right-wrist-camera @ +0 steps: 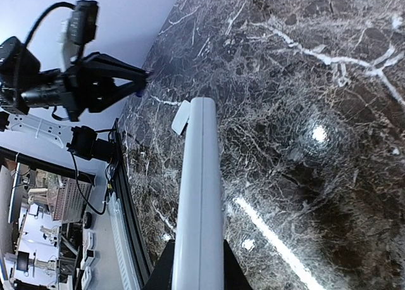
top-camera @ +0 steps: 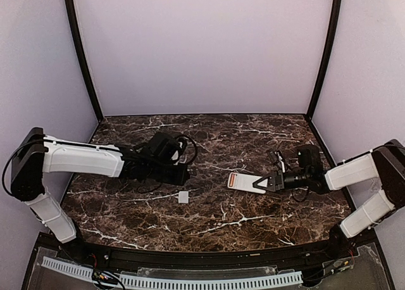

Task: Load the batteries into the remote control
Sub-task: Place the battery in the battery compartment.

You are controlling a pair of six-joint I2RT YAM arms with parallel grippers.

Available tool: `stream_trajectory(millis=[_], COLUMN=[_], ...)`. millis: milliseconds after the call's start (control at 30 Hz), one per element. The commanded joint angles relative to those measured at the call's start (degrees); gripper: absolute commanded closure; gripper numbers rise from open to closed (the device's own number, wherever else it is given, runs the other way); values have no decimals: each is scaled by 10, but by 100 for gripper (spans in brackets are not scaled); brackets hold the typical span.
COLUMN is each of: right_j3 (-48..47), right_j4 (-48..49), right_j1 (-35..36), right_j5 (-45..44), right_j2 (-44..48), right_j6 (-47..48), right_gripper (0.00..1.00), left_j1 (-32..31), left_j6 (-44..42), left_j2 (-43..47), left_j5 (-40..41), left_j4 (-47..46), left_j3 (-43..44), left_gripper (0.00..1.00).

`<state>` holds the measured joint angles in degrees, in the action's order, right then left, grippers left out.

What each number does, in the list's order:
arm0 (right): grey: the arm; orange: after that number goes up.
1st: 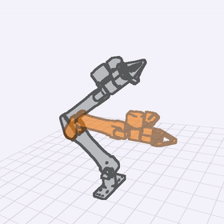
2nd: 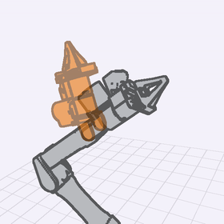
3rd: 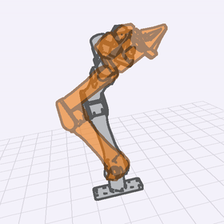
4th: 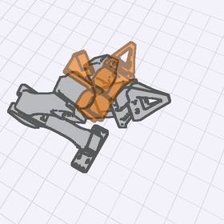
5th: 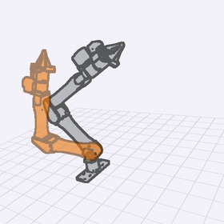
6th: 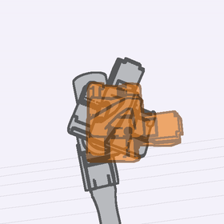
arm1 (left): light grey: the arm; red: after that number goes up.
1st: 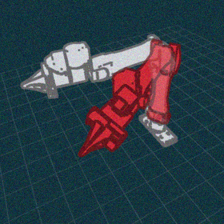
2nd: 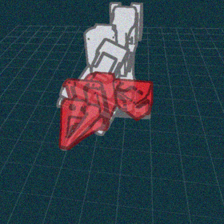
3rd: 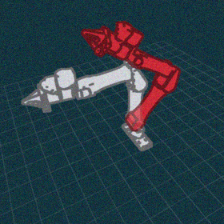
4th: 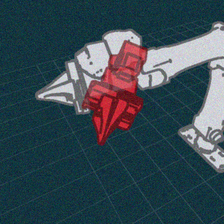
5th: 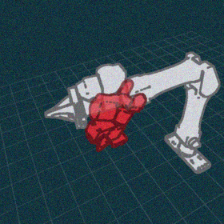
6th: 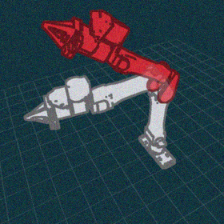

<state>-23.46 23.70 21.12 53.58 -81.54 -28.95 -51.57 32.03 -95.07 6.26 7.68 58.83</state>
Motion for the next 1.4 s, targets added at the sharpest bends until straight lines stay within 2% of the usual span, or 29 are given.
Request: stream_trajectory(millis=[0, 233, 533, 767, 1167, 1367], right_j3=[3, -5, -19, -21, -12, -10], right_j4=[130, 272, 323, 367, 433, 461], right_j1=[44, 93, 130, 145, 156, 162], right_j5=[-30, -35, -51, -48, -52, -53], right_j2=[-52, -150, -209, -243, -288, -307], right_j6=[-74, -170, -212, -244, -297, -319], right_gripper=[100, 100, 100, 100, 100, 100], left_j1=[-6, -29, -49, -49, -49, -49], left_j6=[-16, 14, 43, 41, 43, 36], left_j2=[63, 34, -30, -66, -100, -115], left_j5=[-112, -186, -213, -206, -119, -120], left_j4=[-83, -90, -98, -86, 5, 20], left_j3=[-53, -45, -11, 12, 55, 73], left_gripper=[100, 100, 100, 99, 99, 99])
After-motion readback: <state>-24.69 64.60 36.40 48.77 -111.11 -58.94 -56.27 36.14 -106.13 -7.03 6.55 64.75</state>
